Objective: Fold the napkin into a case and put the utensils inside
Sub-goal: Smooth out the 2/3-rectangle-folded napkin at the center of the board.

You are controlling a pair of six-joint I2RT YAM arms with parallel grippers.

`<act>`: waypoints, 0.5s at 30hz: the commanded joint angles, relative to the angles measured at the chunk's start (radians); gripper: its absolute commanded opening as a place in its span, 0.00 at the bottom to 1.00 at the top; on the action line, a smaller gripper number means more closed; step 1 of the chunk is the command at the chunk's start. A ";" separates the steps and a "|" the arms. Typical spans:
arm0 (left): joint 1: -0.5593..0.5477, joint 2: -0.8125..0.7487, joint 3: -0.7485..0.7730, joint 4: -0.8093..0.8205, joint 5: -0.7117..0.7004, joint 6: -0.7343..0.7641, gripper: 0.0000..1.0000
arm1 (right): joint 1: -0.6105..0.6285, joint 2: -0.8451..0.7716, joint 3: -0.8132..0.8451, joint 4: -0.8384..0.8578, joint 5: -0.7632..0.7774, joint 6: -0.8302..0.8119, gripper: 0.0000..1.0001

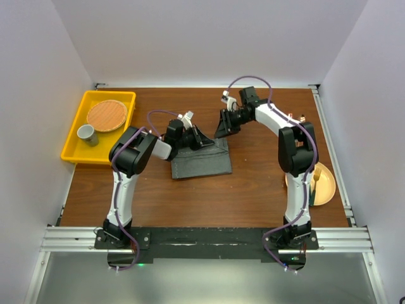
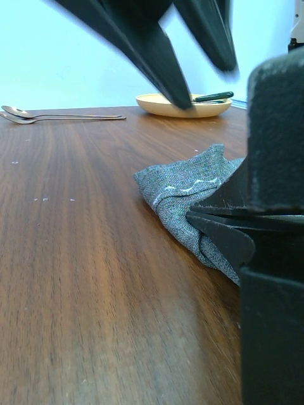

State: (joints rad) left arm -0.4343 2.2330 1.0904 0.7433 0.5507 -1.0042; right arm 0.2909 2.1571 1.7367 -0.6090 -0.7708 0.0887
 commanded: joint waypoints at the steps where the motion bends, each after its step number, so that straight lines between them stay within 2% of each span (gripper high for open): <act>1: 0.011 0.039 -0.024 -0.151 -0.046 0.075 0.00 | -0.010 0.024 -0.100 0.052 -0.013 0.059 0.33; 6: 0.026 0.050 -0.006 -0.144 -0.018 0.075 0.00 | -0.022 0.084 -0.175 0.084 0.073 0.065 0.31; 8: 0.038 0.037 -0.009 -0.115 0.006 0.072 0.06 | -0.027 0.108 -0.177 0.074 0.102 0.071 0.29; 9: 0.045 0.033 -0.015 -0.095 0.021 0.070 0.10 | -0.033 0.115 -0.180 0.074 0.105 0.072 0.27; 10: 0.052 0.024 -0.018 -0.064 0.090 0.047 0.20 | -0.032 0.119 -0.183 0.068 0.120 0.074 0.27; 11: 0.064 0.004 -0.023 0.040 0.139 0.029 0.25 | -0.032 0.122 -0.184 0.063 0.131 0.074 0.26; 13: 0.071 -0.041 -0.047 0.094 0.211 0.009 0.36 | -0.035 0.126 -0.193 0.060 0.152 0.066 0.24; 15: 0.072 -0.134 -0.072 0.100 0.225 0.022 0.42 | -0.035 0.121 -0.200 0.060 0.166 0.065 0.24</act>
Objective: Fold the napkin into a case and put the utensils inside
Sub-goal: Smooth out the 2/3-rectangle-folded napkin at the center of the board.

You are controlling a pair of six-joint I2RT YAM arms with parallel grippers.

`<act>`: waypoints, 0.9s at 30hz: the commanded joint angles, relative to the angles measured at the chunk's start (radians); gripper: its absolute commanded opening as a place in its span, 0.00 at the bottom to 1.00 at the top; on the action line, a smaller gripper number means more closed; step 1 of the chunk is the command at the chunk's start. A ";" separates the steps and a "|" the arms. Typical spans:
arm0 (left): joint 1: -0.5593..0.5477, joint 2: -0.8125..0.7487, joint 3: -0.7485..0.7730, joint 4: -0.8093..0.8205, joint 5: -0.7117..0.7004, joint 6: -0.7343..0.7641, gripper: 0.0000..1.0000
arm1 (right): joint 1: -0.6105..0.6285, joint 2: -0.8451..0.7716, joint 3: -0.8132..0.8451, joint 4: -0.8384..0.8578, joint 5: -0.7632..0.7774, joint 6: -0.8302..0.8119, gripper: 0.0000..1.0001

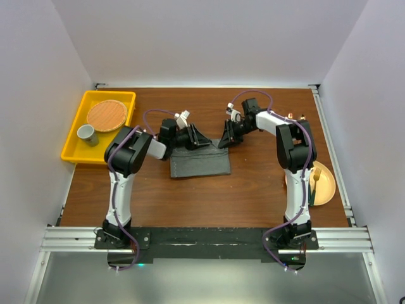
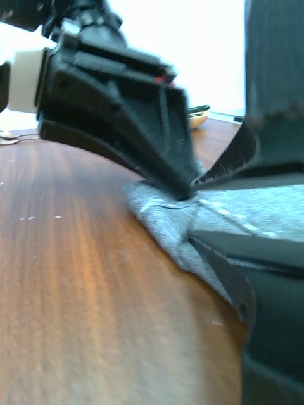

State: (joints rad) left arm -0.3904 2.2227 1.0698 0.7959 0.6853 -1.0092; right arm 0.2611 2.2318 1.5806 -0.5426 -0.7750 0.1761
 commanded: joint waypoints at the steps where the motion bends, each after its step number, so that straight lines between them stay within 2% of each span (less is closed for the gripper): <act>1: 0.027 -0.170 -0.057 0.034 0.091 0.043 0.43 | -0.003 0.045 -0.050 -0.008 0.180 -0.027 0.23; 6: 0.041 -0.212 -0.152 0.020 0.065 0.006 0.50 | -0.003 0.038 -0.068 -0.007 0.217 -0.036 0.22; 14: 0.202 -0.127 -0.223 -0.044 0.048 0.057 0.54 | -0.005 0.058 -0.062 -0.020 0.267 -0.059 0.21; 18: 0.266 -0.104 -0.257 -0.028 0.098 0.048 0.54 | -0.003 0.068 -0.053 -0.037 0.295 -0.075 0.20; 23: 0.312 -0.161 -0.327 0.041 0.155 0.012 0.54 | -0.003 0.077 -0.048 -0.043 0.307 -0.092 0.20; 27: 0.317 -0.266 -0.312 0.054 0.212 0.023 0.53 | -0.003 0.072 -0.048 -0.045 0.303 -0.104 0.20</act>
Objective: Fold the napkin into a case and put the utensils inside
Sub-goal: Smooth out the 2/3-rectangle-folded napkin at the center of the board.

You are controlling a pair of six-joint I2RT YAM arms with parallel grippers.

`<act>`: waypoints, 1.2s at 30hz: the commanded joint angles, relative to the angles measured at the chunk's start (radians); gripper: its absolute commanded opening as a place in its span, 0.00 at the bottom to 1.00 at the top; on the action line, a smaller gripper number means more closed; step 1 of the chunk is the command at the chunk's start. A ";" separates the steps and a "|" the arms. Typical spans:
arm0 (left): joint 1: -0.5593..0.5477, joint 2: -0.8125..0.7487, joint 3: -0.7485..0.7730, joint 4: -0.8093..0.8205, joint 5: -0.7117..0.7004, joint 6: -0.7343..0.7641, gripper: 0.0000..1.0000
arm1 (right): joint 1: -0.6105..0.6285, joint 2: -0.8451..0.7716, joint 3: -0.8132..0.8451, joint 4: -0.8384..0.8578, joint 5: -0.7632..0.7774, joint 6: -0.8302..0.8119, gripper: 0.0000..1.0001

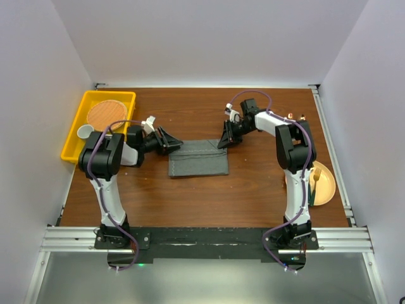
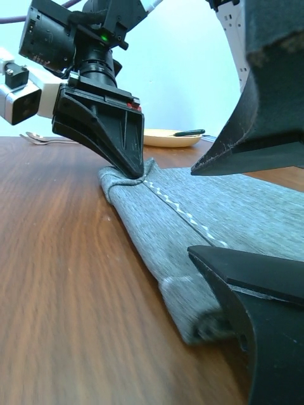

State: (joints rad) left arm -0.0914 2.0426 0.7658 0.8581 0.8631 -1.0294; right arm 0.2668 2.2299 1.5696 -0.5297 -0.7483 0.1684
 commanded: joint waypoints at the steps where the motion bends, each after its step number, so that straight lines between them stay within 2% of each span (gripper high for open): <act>1: 0.013 -0.103 0.004 -0.039 0.033 0.049 0.53 | -0.008 0.070 -0.040 -0.056 0.274 -0.096 0.20; 6: -0.019 -0.145 0.072 -0.051 0.001 0.043 0.52 | -0.008 0.051 -0.066 -0.046 0.268 -0.113 0.20; 12: -0.036 -0.038 0.072 -0.042 -0.111 0.026 0.53 | -0.009 0.042 -0.082 -0.049 0.268 -0.132 0.20; 15: -0.036 0.027 0.087 -0.092 -0.167 0.029 0.59 | -0.009 0.037 -0.080 -0.052 0.267 -0.141 0.21; 16: -0.036 0.040 0.101 -0.126 -0.171 0.041 0.65 | -0.011 0.036 -0.080 -0.053 0.267 -0.142 0.21; 18: -0.033 0.054 0.116 -0.236 -0.196 0.092 0.70 | -0.009 0.034 -0.076 -0.055 0.265 -0.147 0.21; 21: -0.031 0.004 0.112 -0.228 -0.164 0.118 0.87 | -0.009 0.036 -0.068 -0.061 0.260 -0.158 0.22; 22: -0.034 -0.019 0.107 -0.214 -0.150 0.121 0.98 | -0.009 0.034 -0.068 -0.061 0.259 -0.158 0.22; 26: -0.106 -0.177 0.127 -0.201 -0.127 0.169 1.00 | -0.009 0.030 -0.074 -0.064 0.251 -0.162 0.22; 30: -0.191 -0.153 0.182 -0.154 -0.147 0.102 1.00 | -0.011 0.028 -0.080 -0.059 0.247 -0.162 0.22; 31: -0.203 -0.136 0.194 -0.145 -0.163 0.071 0.95 | -0.011 0.028 -0.083 -0.058 0.245 -0.162 0.22; 33: -0.238 -0.081 0.239 -0.140 -0.179 0.043 0.81 | -0.011 0.027 -0.088 -0.053 0.241 -0.162 0.21; 34: -0.249 -0.062 0.251 -0.125 -0.185 0.011 0.53 | -0.011 0.025 -0.089 -0.053 0.241 -0.162 0.19; 36: -0.280 -0.024 0.300 -0.154 -0.203 0.008 0.29 | -0.011 0.025 -0.097 -0.049 0.236 -0.162 0.17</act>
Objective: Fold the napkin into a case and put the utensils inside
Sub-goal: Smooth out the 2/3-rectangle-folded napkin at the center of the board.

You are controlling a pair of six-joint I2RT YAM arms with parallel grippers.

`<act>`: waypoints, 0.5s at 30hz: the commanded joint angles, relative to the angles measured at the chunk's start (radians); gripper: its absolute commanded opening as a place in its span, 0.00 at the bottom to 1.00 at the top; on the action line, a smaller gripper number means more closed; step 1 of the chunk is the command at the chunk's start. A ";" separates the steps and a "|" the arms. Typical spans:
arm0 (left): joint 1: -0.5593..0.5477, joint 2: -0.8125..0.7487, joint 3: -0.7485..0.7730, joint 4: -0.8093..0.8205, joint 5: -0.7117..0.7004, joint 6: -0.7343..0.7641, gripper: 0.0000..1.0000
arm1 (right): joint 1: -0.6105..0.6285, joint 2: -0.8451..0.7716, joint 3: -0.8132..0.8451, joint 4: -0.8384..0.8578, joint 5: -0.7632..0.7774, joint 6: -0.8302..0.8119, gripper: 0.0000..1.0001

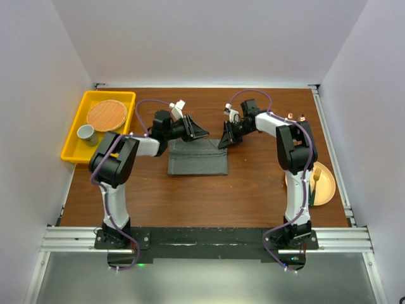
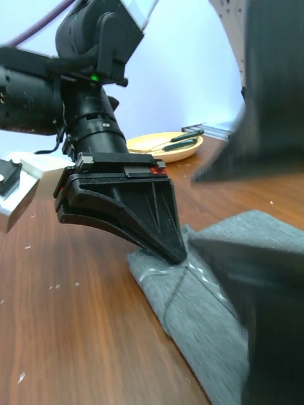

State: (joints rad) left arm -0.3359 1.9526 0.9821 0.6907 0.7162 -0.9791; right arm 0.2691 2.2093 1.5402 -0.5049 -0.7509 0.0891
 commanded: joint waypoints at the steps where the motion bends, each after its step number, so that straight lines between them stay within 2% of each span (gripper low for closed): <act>1: -0.046 0.077 0.098 0.012 -0.069 -0.038 0.12 | -0.013 0.044 -0.071 -0.072 0.239 -0.084 0.17; 3: -0.075 0.109 0.147 -0.032 -0.086 -0.032 0.00 | -0.013 0.047 -0.066 -0.080 0.234 -0.083 0.16; 7: -0.103 0.190 0.214 -0.069 -0.113 -0.033 0.00 | -0.013 0.044 -0.058 -0.081 0.236 -0.083 0.17; 15: -0.117 0.310 0.291 -0.295 -0.178 0.020 0.00 | -0.011 0.032 -0.045 -0.102 0.197 -0.068 0.18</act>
State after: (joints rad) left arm -0.4503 2.2196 1.2339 0.5316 0.5953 -1.0016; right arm 0.2676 2.2051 1.5322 -0.4984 -0.7513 0.0856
